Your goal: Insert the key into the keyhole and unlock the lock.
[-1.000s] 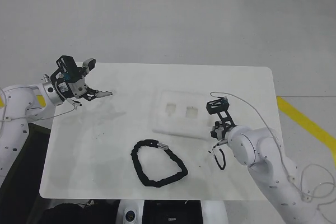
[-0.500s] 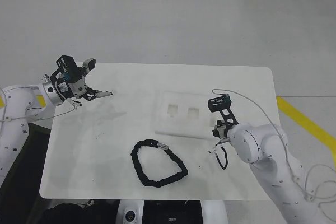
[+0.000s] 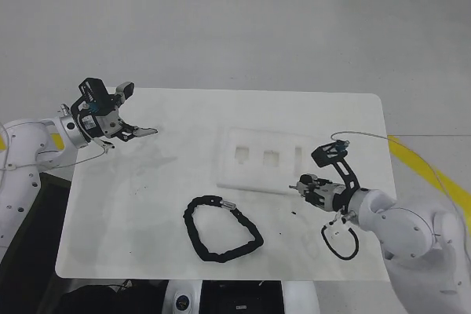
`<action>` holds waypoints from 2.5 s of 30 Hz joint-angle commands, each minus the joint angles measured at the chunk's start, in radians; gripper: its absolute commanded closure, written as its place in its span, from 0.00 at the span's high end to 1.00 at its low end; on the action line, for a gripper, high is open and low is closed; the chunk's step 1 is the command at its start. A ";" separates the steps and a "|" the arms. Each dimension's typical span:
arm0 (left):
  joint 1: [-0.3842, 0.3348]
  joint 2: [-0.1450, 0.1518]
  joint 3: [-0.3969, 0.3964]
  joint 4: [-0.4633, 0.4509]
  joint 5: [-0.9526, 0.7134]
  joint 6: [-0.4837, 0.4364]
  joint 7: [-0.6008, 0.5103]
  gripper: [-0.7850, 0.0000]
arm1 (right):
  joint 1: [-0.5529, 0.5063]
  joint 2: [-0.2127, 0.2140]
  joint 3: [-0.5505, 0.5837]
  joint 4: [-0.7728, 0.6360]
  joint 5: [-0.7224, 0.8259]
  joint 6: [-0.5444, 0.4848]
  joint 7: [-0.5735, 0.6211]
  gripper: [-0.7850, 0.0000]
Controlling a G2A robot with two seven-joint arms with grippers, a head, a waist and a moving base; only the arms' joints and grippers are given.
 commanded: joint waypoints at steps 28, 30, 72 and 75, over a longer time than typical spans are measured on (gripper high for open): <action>0.122 -0.016 0.067 -0.271 0.135 -0.064 -0.001 1.00 | -0.083 0.007 0.147 0.047 0.242 -0.143 -0.184 0.00; 0.132 -0.019 0.082 -0.303 0.173 -0.082 0.026 1.00 | -0.083 0.007 0.147 0.047 0.242 -0.143 -0.184 0.00; 0.112 -0.055 0.319 -0.354 0.660 -0.161 0.160 1.00 | -0.083 0.007 0.147 0.047 0.242 -0.143 -0.184 0.00; 0.083 -0.043 0.364 -0.345 0.684 -0.161 0.185 1.00 | -0.083 0.007 0.147 0.047 0.242 -0.143 -0.184 0.00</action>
